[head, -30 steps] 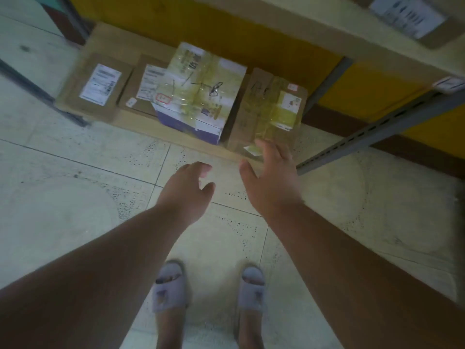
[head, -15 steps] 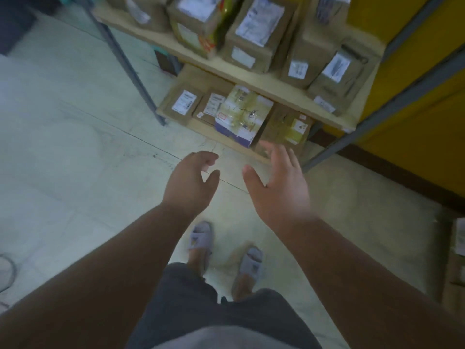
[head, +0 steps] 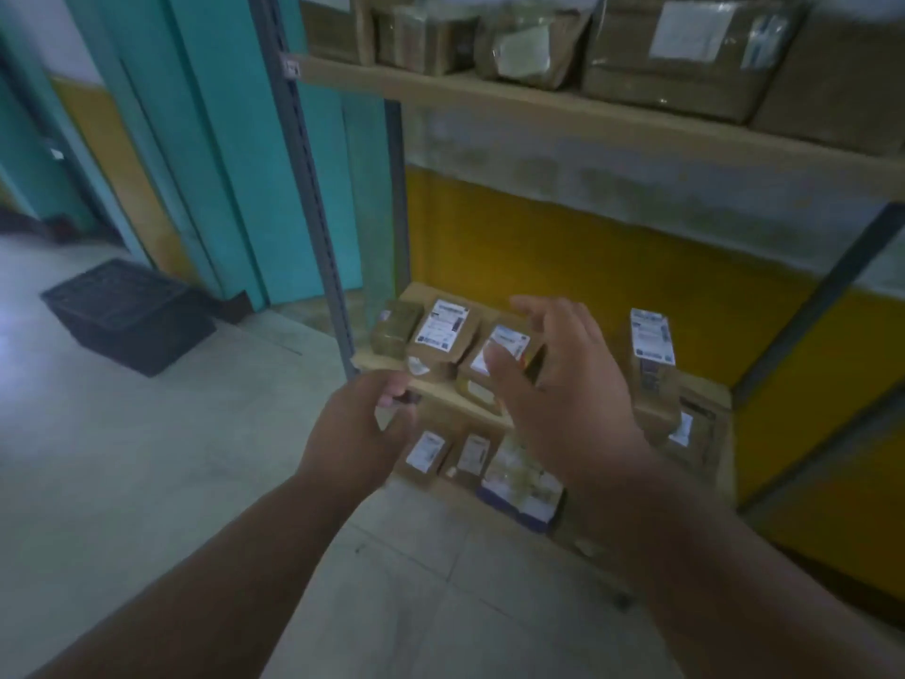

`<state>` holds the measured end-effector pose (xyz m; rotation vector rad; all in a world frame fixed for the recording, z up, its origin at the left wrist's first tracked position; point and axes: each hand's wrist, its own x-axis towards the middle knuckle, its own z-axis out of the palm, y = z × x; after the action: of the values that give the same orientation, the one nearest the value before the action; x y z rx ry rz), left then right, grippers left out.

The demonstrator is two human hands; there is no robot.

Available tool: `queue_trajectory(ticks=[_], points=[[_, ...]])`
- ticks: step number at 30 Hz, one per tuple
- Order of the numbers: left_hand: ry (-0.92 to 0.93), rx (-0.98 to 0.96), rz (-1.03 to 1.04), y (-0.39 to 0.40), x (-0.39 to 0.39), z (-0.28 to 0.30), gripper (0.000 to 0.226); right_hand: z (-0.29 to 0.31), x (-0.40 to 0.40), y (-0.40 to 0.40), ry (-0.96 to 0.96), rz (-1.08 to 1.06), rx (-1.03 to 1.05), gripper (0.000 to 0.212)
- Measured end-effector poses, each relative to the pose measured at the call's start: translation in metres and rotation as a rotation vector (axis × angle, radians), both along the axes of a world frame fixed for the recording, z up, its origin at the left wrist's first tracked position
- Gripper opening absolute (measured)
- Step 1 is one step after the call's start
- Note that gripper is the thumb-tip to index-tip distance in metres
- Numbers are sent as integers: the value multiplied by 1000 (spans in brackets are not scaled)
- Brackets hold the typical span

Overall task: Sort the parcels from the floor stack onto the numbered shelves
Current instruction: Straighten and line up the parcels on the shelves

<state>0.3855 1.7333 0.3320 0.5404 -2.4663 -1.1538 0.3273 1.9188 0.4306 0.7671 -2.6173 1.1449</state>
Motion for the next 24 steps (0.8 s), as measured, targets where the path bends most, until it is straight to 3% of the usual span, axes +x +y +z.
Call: queue_trajectory(ticks=[10,15,24], points=[[210,-40,-105,-79,-101,107,34,115,-77,-81,212,-5,-35,45],[317,-52,-68,-102,-134,132,36,145,-125,-126,263,52,-43,41],[416,-239,-104,-192,-182,199,30,187,-174,-190,353,0,-42,41]])
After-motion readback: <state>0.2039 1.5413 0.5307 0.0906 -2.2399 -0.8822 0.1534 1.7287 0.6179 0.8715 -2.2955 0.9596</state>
